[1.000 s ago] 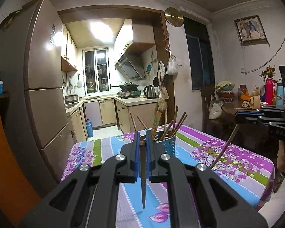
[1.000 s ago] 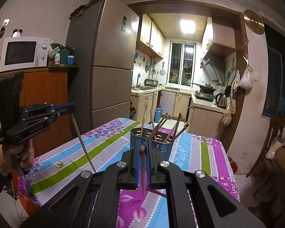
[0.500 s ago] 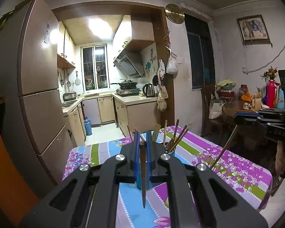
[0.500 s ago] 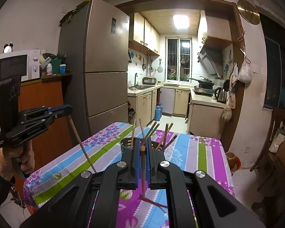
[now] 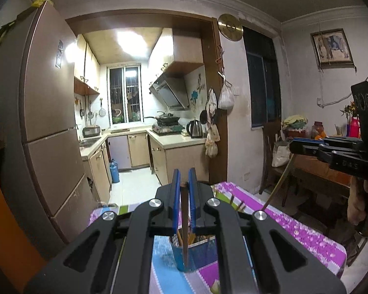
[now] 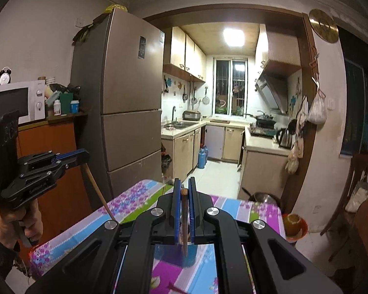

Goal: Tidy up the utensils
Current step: 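Lift both chopsticks, carry them above the blue holder and lower them in, then open the left gripper into the holder while the right gripper releases its chopstick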

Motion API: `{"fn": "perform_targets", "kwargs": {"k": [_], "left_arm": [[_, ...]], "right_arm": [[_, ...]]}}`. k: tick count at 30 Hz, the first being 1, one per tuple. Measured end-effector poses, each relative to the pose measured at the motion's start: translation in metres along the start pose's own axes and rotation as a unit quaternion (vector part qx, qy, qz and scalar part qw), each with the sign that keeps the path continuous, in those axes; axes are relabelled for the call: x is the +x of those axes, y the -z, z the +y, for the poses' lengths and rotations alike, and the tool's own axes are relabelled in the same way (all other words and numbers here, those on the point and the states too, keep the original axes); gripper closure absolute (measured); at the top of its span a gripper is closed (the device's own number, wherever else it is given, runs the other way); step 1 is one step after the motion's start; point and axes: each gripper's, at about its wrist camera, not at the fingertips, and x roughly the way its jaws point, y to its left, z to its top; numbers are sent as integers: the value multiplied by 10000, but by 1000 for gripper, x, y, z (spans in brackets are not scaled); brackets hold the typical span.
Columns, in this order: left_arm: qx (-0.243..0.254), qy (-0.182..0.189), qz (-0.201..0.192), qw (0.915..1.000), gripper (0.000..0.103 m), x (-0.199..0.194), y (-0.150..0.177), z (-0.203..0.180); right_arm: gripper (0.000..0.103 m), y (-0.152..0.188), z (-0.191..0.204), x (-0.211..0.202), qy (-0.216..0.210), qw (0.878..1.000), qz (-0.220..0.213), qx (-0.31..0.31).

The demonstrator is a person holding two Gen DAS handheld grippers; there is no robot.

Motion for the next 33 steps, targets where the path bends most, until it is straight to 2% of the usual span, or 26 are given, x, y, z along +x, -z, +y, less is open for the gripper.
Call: {"fn": "perform_targets", "kwargs": {"k": [6,11,20,33], "left_arm": [[2,-55,-171,9998,98,10,-27,-3],[22,-110,-193,9998,98,27,-37,-5],[-64,-185,88,9998,98,69,-19,3],[-44,-177,385,9991,98,104,-2,4]], "right_arm": [[96,-36,-5,14,-73,9998,-195,47],[96,-50,-7,41,-110,9999,-102,47],[96,-40,-20,97,-182,9993,294,167],[96,-23,-25,127,-240,9977,594,229]]}}
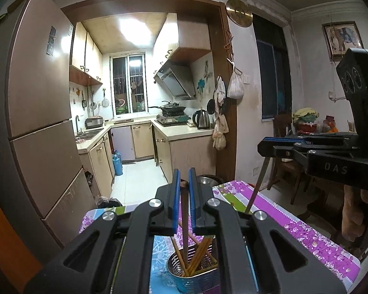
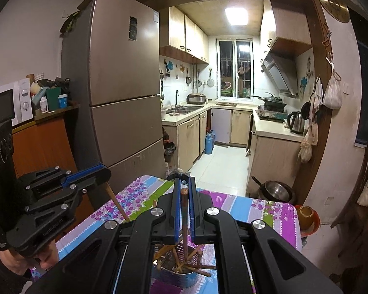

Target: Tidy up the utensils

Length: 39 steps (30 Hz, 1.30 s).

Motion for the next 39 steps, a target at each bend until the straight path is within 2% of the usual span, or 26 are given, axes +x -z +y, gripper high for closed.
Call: {"fn": "perform_targets", "kwargs": {"k": [18,19,20,22,28,39], "left_arm": [[-177,-117,539,9983,97,31,9,7],[-178,-131,562,9982,89,33,9,8],[-186,-154,578,9980,76,34,11,9],[-207,-206,535,9981,58,34,13,11],[-348,-321,463,9978,49,29,17,21],[-468,-533,168,9973,49,-20,26,30]], "right_arm": [[96,5,-3,20,20,9998,149,90],[95,6,-3,21,18,9998,159,109],[90,6,-4,22,25,9998,160,133],[84,6,-6,22,37,9998,122,170],[83,6,-11,12,95,9997,-46,205],[78,17,-21,-31,165,9989,-276,328]]}}
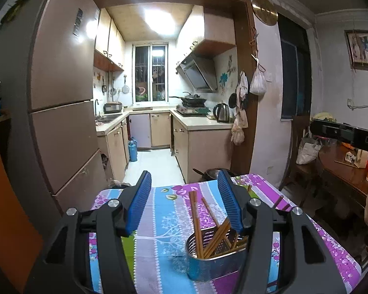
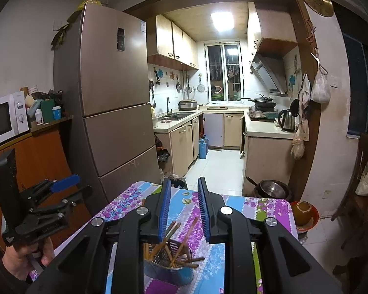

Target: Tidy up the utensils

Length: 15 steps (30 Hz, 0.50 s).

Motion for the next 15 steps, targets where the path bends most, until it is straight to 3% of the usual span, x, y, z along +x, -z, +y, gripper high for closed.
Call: {"fn": "perform_targets", "kwargs": {"k": [6,9,11,15], "left_arm": [[91,-204,-206,9995,39,-38,15,6],[13,-291,-375,9989,24,-60,26,12],[-21,-384,-509,9980,7,-74,35,15],[-94,-678,-901,9936,5,-106,64,13]], "right_arm": [[71,17,4,-33,13,9998,-172,-61],[60,32,8,-59,12,9992,-385,-102],[40,44,12,-76,35,9983,-564,-151],[16,79,25,-110,99,9956,-877,-302]]}}
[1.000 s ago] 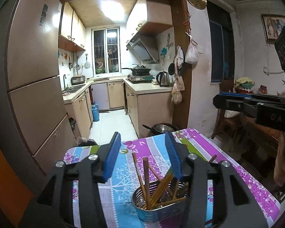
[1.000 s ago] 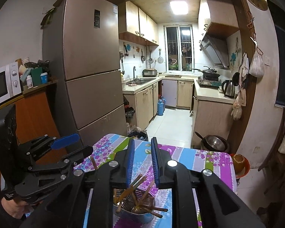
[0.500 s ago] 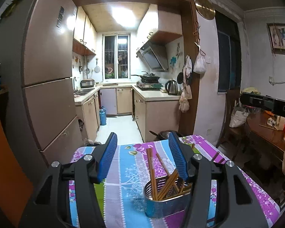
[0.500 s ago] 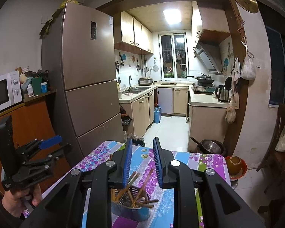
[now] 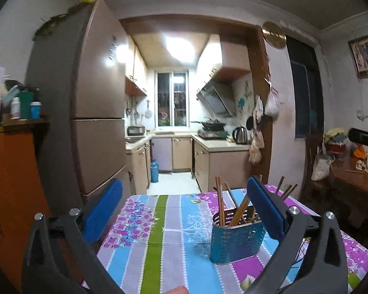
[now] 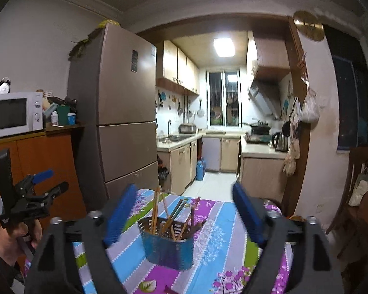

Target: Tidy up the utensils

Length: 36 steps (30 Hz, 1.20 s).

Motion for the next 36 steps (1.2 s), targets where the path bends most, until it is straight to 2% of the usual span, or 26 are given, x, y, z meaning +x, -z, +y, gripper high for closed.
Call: {"fn": "perform_targets", "kwargs": {"k": [2,5,10,16,18,25,36], "left_arm": [[-20,-79,14,10000,5,-9,10,-1],[-112,-104,188,9997,5,-22,28,-4],[-179,86,382,9991,5,-42,58,-12],[-116,165,485,9986,5,-51,74,-26],[-143,242,488,9984,5,-55,79,-30],[-160,232,512,9983,5,-72,97,-39],[-146,170,508,9985,5,-90,104,-42]], "right_arm": [[5,21,7,-16,50,9999,-70,53],[5,46,18,-32,145,9998,-65,95],[5,91,33,-49,270,9992,70,274],[5,135,50,-62,465,9978,322,344],[5,144,55,-67,568,9973,321,332],[5,159,63,-77,383,9978,328,435],[5,163,74,-80,338,9979,388,385]]}}
